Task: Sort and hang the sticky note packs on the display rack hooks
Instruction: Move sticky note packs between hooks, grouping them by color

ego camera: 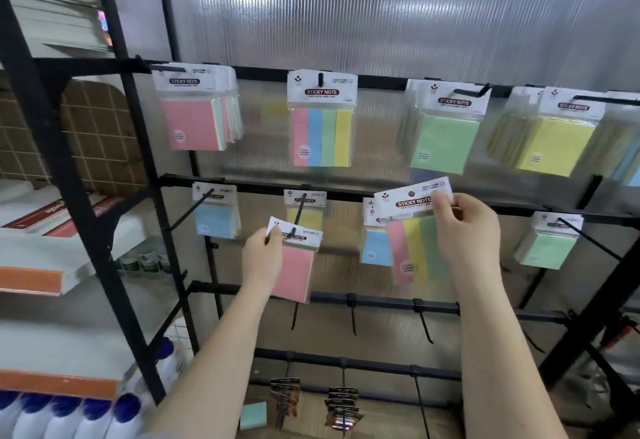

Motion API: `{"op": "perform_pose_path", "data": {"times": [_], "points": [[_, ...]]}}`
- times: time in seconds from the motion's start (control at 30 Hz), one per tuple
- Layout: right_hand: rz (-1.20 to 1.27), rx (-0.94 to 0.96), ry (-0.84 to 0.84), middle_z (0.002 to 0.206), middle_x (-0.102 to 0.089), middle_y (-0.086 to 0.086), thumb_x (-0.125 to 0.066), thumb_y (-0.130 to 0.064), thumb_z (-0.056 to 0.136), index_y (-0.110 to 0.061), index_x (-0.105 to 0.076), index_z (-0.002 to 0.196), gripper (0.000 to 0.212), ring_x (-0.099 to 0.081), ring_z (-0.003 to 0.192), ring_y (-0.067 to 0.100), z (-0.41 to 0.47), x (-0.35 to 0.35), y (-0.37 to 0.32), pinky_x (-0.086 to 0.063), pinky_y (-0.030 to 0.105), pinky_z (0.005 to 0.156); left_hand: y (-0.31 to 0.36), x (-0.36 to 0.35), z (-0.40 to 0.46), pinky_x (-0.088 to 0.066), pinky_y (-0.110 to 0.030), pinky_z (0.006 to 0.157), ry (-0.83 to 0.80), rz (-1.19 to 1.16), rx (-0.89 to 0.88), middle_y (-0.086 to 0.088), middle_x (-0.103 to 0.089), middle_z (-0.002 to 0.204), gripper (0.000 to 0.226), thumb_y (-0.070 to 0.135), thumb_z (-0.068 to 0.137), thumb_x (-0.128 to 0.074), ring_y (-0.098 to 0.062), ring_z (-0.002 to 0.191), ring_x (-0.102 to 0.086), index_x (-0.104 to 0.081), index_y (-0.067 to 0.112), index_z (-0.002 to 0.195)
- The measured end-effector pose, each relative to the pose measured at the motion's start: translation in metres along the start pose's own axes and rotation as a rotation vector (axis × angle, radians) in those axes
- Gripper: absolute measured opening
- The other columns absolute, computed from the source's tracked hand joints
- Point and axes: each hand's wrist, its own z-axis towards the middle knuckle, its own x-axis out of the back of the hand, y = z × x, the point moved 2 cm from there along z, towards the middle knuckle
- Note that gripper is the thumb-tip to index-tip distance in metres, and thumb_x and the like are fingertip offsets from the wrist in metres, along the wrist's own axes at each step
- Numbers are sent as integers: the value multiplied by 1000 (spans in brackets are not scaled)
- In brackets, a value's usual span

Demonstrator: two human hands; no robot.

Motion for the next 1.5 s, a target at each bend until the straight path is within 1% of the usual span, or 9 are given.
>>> {"op": "perform_pose_path", "data": {"times": [0.17, 0.3, 0.5, 0.63, 0.73, 0.9, 1.0, 1.3, 1.5], "points": [[97, 8, 4, 71, -52, 26, -57, -32, 93, 13, -57, 84, 46, -37, 63, 17, -3, -1, -1, -26, 32, 54, 3, 12, -10, -33, -25, 54, -15, 83, -59, 0, -58, 71, 35, 26, 101, -37, -15, 62, -49, -49, 13, 71], [190, 11, 9, 68, -49, 18, -59, -34, 92, 12, -57, 84, 46, -36, 61, 14, -7, 0, -3, -26, 29, 54, 5, 19, -17, -35, -24, 54, 1, 116, -95, 0, -61, 77, 37, 29, 101, -36, -14, 65, -52, -57, 6, 82], [309, 53, 6, 82, -58, 32, -62, -31, 91, 11, -58, 83, 43, -39, 65, 16, -6, -9, -21, -30, 28, 59, 23, 29, -23, -27, -17, 50, 40, 119, -122, 9, -50, 66, 38, 27, 101, -37, -5, 58, -44, -41, 19, 64], [365, 84, -10, 75, -58, 27, -63, -33, 90, 7, -61, 82, 41, -41, 64, 16, 0, -20, -41, -32, 28, 59, 27, 41, -21, -29, -21, 52, 76, 83, -130, 4, -55, 70, 38, 28, 101, -37, -9, 61, -45, -47, 12, 68], [419, 97, -20, 70, -60, 11, -65, -32, 89, -15, -64, 72, 24, -45, 63, 9, 4, -29, -62, -37, 25, 58, 29, 50, -17, -31, -21, 53, 94, 57, -133, 1, -58, 74, 37, 28, 101, -36, -10, 63, -48, -52, 5, 76], [501, 153, -79, 67, -63, -3, -65, -32, 89, -25, -64, 70, 20, -47, 57, 4, 8, -50, -98, -37, 17, 55, 37, 71, -7, -32, -30, 59, 174, 17, -172, -24, -57, 79, 43, 29, 100, -39, -21, 66, -45, -51, -7, 80], [559, 168, -70, 58, -59, -14, -66, -29, 89, -21, -65, 71, 19, -45, 50, -4, 12, -62, -114, -36, 12, 52, 45, 85, -4, -28, -30, 56, 199, 10, -195, -13, -45, 67, 42, 27, 100, -39, -19, 62, -39, -44, -1, 71], [630, 99, 12, 39, -39, -19, -67, -28, 88, -23, -52, 57, 35, -31, 41, 0, 21, -88, -130, -29, 15, 47, 52, 123, 12, -43, -27, 63, 261, 2, -197, 11, -59, 77, 32, 32, 101, -37, -7, 72, -56, -54, 23, 76], [633, 102, 71, 47, -36, -15, -67, -27, 86, -24, -45, 54, 39, -28, 44, 2, 24, -99, -125, -26, 15, 48, 53, 133, 28, -39, -22, 59, 282, -1, -204, 10, -60, 82, 30, 33, 101, -37, -6, 72, -57, -58, 14, 91]]}}
